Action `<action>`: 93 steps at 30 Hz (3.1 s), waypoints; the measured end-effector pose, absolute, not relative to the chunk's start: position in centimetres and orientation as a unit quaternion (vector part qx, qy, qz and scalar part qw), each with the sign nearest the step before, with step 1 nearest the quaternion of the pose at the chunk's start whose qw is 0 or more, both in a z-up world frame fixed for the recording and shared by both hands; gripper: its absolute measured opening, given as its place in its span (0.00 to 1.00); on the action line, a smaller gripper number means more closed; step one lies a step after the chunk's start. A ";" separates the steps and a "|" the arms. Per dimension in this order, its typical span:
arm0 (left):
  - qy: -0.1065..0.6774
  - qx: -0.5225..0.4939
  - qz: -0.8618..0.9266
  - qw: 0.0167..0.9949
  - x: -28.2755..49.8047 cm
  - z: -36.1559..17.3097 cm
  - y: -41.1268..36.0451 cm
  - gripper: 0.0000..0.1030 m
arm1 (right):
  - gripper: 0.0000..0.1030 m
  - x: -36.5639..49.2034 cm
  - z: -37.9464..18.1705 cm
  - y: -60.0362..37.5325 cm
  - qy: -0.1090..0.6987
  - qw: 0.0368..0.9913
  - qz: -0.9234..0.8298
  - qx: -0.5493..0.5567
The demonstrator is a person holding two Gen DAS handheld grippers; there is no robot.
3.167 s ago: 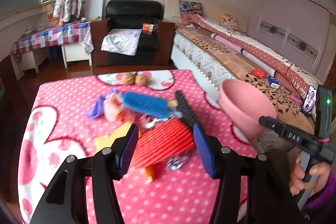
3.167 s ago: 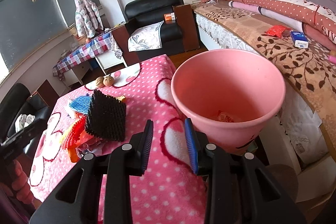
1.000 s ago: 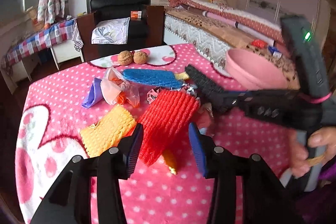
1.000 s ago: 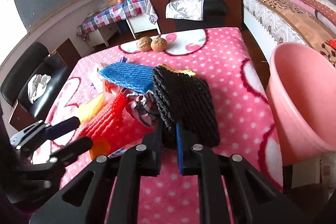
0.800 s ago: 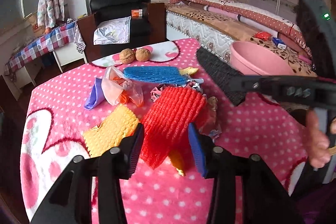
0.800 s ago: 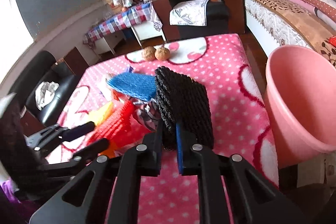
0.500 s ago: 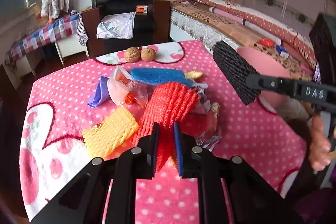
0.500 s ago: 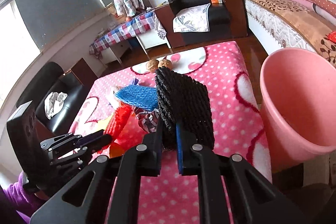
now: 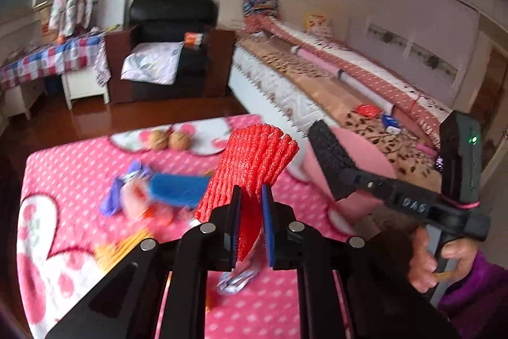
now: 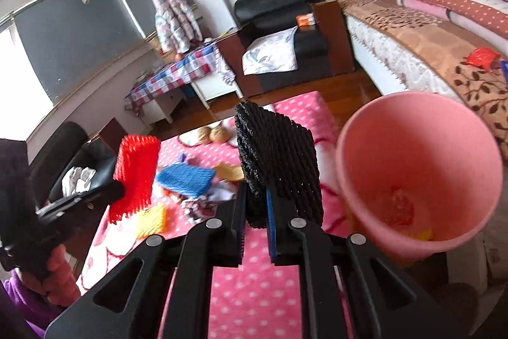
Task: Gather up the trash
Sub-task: 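Carry both mesh sleeves over the pink bucket and open both tools to drop them, then move both tools back over the table toward the remaining trash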
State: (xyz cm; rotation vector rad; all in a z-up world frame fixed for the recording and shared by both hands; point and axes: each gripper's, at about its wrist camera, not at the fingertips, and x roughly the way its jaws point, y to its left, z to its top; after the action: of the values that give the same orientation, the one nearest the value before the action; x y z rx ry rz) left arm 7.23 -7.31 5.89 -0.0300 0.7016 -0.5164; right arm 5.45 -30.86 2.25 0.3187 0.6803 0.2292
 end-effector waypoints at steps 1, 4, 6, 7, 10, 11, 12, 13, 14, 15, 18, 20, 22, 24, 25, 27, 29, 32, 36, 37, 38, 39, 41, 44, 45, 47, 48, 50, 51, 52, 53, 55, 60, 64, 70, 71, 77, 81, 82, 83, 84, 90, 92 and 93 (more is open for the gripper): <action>0.336 -0.013 -0.260 0.905 7.5 6.2 -8.4 0.11 | 0.11 5.4 2.2 -31.4 0.330 0.925 0.105 0.156; 0.331 -0.012 -0.281 0.901 8.0 6.6 -10.9 0.11 | 0.11 5.2 2.0 -33.3 0.326 0.928 0.079 0.159; 0.329 -0.011 -0.292 0.898 8.4 6.7 -12.3 0.11 | 0.11 5.1 1.9 -34.2 0.325 0.930 0.065 0.160; 0.328 -0.009 -0.299 0.896 8.7 6.7 -13.3 0.11 | 0.11 5.0 1.8 -34.8 0.324 0.930 0.057 0.161; 0.332 -0.006 -0.318 0.888 9.5 6.6 -15.9 0.11 | 0.11 5.1 1.3 -36.3 0.325 0.930 0.038 0.168; 0.333 -0.006 -0.322 0.886 9.7 6.5 -16.4 0.11 | 0.11 5.1 1.1 -36.8 0.325 0.929 0.032 0.172; 0.335 -0.007 -0.327 0.884 10.0 6.4 -17.0 0.11 | 0.11 5.1 1.0 -37.2 0.325 0.929 0.027 0.175; 0.338 -0.007 -0.332 0.881 10.3 6.3 -17.9 0.11 | 0.11 5.1 0.8 -37.6 0.325 0.928 0.023 0.179; 0.340 -0.007 -0.335 0.879 10.6 6.2 -18.5 0.11 | 0.11 5.1 0.6 -38.1 0.326 0.927 0.018 0.183; 0.343 -0.008 -0.338 0.876 10.9 6.0 -19.2 0.11 | 0.11 5.2 0.4 -38.5 0.326 0.927 0.015 0.185; 0.348 -0.003 -0.348 0.871 11.6 5.6 -21.5 0.11 | 0.11 5.3 -0.2 -39.5 0.330 0.924 0.005 0.195; 0.352 0.000 -0.352 0.867 12.1 5.2 -22.6 0.11 | 0.11 5.5 -0.5 -40.1 0.333 0.922 0.000 0.198; 0.359 0.002 -0.356 0.863 12.5 4.7 -23.6 0.11 | 0.11 5.7 -0.7 -40.4 0.335 0.921 -0.004 0.199; 0.367 0.002 -0.359 0.858 12.9 4.1 -24.5 0.11 | 0.11 5.8 -1.0 -40.8 0.338 0.920 -0.007 0.200; 0.369 0.002 -0.359 0.857 13.1 3.9 -24.8 0.11 | 0.11 5.9 -1.1 -40.9 0.339 0.919 -0.008 0.201; 0.375 0.004 -0.358 0.855 13.6 3.4 -25.6 0.11 | 0.11 6.0 -1.4 -41.3 0.341 0.918 -0.011 0.202; 0.381 0.003 -0.357 0.853 14.0 3.0 -26.1 0.11 | 0.11 6.0 -1.6 -41.5 0.343 0.917 -0.014 0.203; 0.390 0.000 -0.356 0.849 14.5 2.4 -26.6 0.11 | 0.11 6.1 -1.8 -41.9 0.344 0.916 -0.018 0.206; 0.394 -0.003 -0.358 0.847 14.8 2.2 -26.8 0.13 | 0.11 6.1 -2.0 -42.1 0.344 0.915 -0.021 0.208; 0.392 -0.002 -0.356 0.848 14.8 2.2 -26.8 0.16 | 0.11 6.2 -2.1 -42.2 0.345 0.915 -0.023 0.210; 0.391 -0.002 -0.355 0.849 14.8 2.2 -26.8 0.18 | 0.11 6.2 -2.1 -42.2 0.346 0.914 -0.023 0.211; 0.390 -0.001 -0.354 0.850 14.8 2.2 -26.8 0.19 | 0.12 6.3 -2.1 -42.2 0.347 0.913 -0.023 0.213; 0.385 0.000 -0.352 0.853 14.7 2.4 -26.6 0.23 | 0.14 6.4 -2.2 -42.2 0.349 0.911 -0.023 0.219; 0.380 0.000 -0.350 0.856 14.6 2.6 -26.3 0.33 | 0.28 6.3 -2.1 -42.2 0.348 0.910 -0.026 0.223; 0.379 -0.001 -0.350 0.857 14.6 2.8 -26.2 0.34 | 0.31 6.2 -2.1 -42.2 0.347 0.910 -0.027 0.223; 0.377 -0.002 -0.348 0.859 14.5 3.0 -25.9 0.36 | 0.35 6.1 -1.9 -42.2 0.346 0.911 -0.028 0.225; 0.375 -0.003 -0.347 0.860 14.4 3.1 -25.7 0.36 | 0.36 6.0 -1.9 -42.2 0.346 0.911 -0.028 0.225; 0.372 -0.006 -0.345 0.861 14.3 3.4 -25.4 0.36 | 0.36 5.9 -1.6 -42.0 0.344 0.912 -0.028 0.222; 0.370 -0.008 -0.345 0.862 14.2 3.6 -25.2 0.37 | 0.36 5.8 -1.5 -42.0 0.344 0.912 -0.028 0.220; 0.368 -0.009 -0.344 0.864 14.1 3.8 -25.0 0.37 | 0.36 5.8 -1.4 -41.9 0.343 0.913 -0.028 0.219; 0.366 -0.011 -0.342 0.866 14.0 4.1 -24.7 0.37 | 0.36 5.7 -1.3 -41.8 0.342 0.914 -0.028 0.218; 0.363 -0.015 -0.339 0.868 13.8 4.3 -24.2 0.37 | 0.36 5.5 -1.0 -41.6 0.341 0.914 -0.027 0.216; 0.359 -0.021 -0.327 0.874 13.3 4.9 -22.7 0.39 | 0.36 5.1 -0.4 -41.0 0.336 0.918 -0.025 0.210; 0.357 -0.023 -0.315 0.879 12.6 5.3 -20.8 0.39 | 0.36 4.7 0.1 -40.1 0.333 0.920 -0.019 0.205; 0.355 -0.024 -0.285 0.890 11.8 5.4 -17.7 0.39 | 0.36 4.5 0.4 -38.7 0.334 0.922 -0.007 0.195; 0.354 -0.024 -0.280 0.892 11.7 5.5 -17.2 0.39 | 0.36 4.5 0.4 -38.4 0.335 0.922 -0.005 0.194; 0.345 -0.015 -0.245 0.906 10.7 5.6 -13.6 0.39 | 0.36 4.5 0.7 -37.0 0.340 0.922 0.010 0.186; 0.345 -0.017 -0.221 0.912 10.2 5.4 -11.3 0.39 | 0.36 4.6 0.7 -36.0 0.342 0.922 0.019 0.182; 0.345 -0.018 -0.216 0.913 10.2 5.4 -10.9 0.39 | 0.36 4.6 0.7 -35.8 0.343 0.921 0.021 0.181; 0.345 -0.019 -0.210 0.914 10.1 5.3 -10.3 0.39 | 0.36 4.6 0.7 -35.5 0.344 0.921 0.024 0.179; 0.346 -0.020 -0.202 0.916 9.9 5.2 -9.6 0.39 | 0.36 4.7 0.8 -35.3 0.345 0.921 0.027 0.178; 0.345 -0.032 -0.161 0.924 9.3 5.1 -5.6 0.39 | 0.36 4.6 0.8 -33.3 0.349 0.921 0.045 0.167; 0.344 -0.037 -0.144 0.927 8.9 5.0 -4.0 0.39 | 0.36 4.7 0.7 -32.6 0.350 0.921 0.052 0.163; 0.344 -0.040 -0.138 0.928 8.8 5.0 -3.4 0.39 | 0.36 4.8 0.7 -32.3 0.352 0.920 0.055 0.162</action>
State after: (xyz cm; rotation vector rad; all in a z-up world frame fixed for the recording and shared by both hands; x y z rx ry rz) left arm 8.83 -3.35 4.96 -0.0811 0.7059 -0.2819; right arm 4.79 -32.26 0.66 0.3322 0.7223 0.1123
